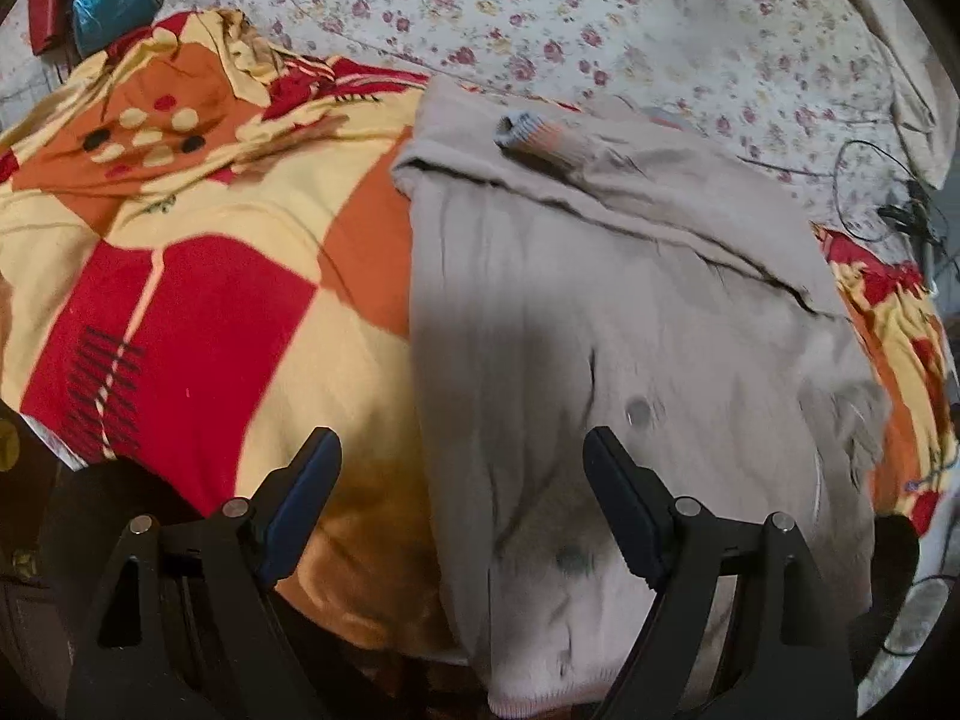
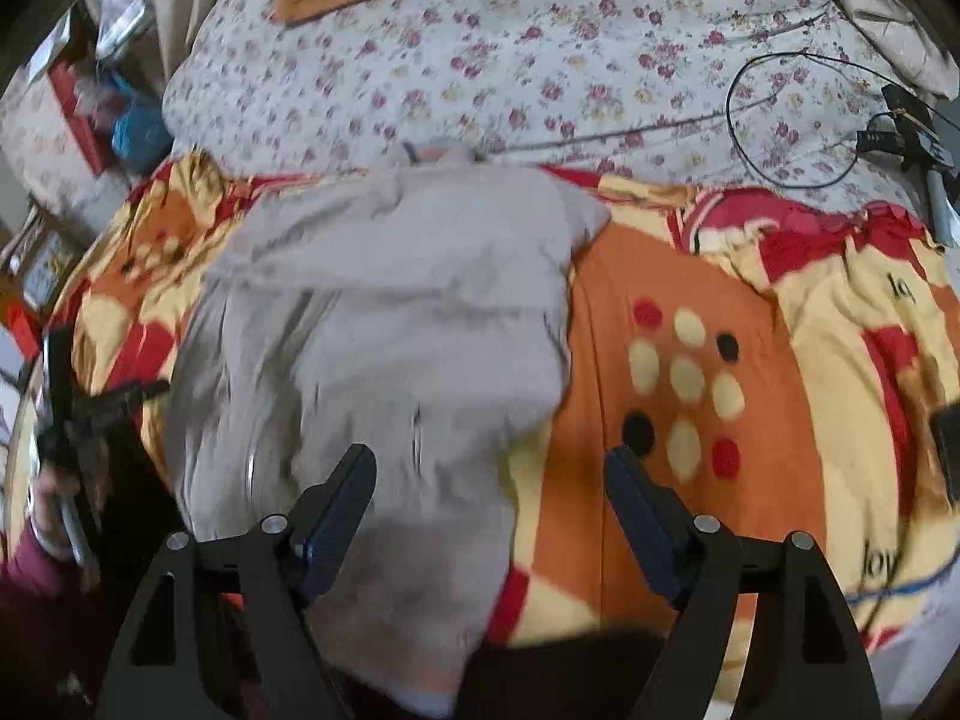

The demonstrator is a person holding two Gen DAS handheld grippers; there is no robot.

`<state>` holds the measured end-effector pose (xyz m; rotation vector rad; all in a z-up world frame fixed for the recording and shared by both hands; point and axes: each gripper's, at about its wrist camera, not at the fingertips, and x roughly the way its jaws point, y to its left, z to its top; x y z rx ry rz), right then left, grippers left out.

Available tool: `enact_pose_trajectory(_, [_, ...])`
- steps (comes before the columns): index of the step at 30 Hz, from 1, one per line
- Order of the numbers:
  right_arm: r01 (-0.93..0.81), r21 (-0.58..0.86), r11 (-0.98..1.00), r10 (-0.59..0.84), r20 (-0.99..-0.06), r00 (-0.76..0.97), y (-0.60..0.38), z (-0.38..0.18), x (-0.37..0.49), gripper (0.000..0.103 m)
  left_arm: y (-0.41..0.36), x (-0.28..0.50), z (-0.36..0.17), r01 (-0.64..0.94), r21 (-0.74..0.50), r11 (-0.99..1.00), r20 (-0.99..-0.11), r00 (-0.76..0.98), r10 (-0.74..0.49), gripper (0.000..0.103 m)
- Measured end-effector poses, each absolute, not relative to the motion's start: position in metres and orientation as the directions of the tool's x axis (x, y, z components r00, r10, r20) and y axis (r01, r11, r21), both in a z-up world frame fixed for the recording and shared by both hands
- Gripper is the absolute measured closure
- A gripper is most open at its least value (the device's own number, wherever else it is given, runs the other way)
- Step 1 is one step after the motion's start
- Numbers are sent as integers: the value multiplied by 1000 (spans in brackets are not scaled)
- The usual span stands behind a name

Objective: Fold large clothes
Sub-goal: 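Move both tools to the striped hem of the folded beige jacket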

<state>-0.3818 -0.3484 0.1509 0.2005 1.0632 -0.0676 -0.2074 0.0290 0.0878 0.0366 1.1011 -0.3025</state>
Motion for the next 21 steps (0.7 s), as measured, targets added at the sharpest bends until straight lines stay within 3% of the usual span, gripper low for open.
enact_pose_trajectory(6, [206, 243, 948, 130, -885, 447, -343, 92, -387, 20, 37, -227, 70, 270, -144, 952, -912, 338, -234, 20])
enact_pose_trajectory(9, [219, 223, 950, 121, -908, 401, -336, 61, -375, 21, 41, -235, 65, 275, -142, 951, -918, 323, -230, 20])
enact_pose_trajectory(12, [183, 217, 959, 123, -898, 422, -329, 55, -367, 25, 42, -241, 62, 274, -111, 955, -921, 333, -202, 20])
enact_pose_trajectory(21, [230, 248, 941, 148, -913, 379, -331, 50, -376, 23, 41, -244, 52, 265, -91, 960, -932, 316, -176, 20])
